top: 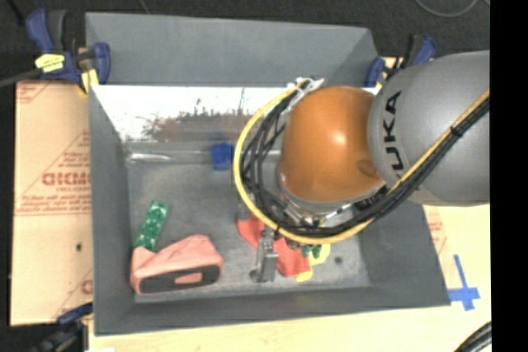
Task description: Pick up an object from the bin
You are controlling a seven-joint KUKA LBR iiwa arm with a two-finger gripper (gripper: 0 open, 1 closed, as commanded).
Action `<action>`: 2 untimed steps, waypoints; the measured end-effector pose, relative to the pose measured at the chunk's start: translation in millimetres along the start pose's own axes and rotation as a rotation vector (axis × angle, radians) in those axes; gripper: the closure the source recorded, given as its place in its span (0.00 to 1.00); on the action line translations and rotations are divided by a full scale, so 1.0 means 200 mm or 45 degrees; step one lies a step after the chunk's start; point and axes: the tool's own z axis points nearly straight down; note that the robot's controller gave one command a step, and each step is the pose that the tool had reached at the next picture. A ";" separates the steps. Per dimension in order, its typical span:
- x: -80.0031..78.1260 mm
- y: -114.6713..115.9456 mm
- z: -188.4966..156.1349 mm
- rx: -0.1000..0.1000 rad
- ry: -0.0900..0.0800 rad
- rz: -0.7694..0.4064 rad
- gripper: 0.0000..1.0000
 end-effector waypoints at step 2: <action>-0.07 0.01 0.07 -0.002 -0.015 0.094 0.00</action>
Offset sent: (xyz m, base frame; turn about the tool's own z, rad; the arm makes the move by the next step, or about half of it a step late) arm 0.0506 0.0097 -0.0915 0.3057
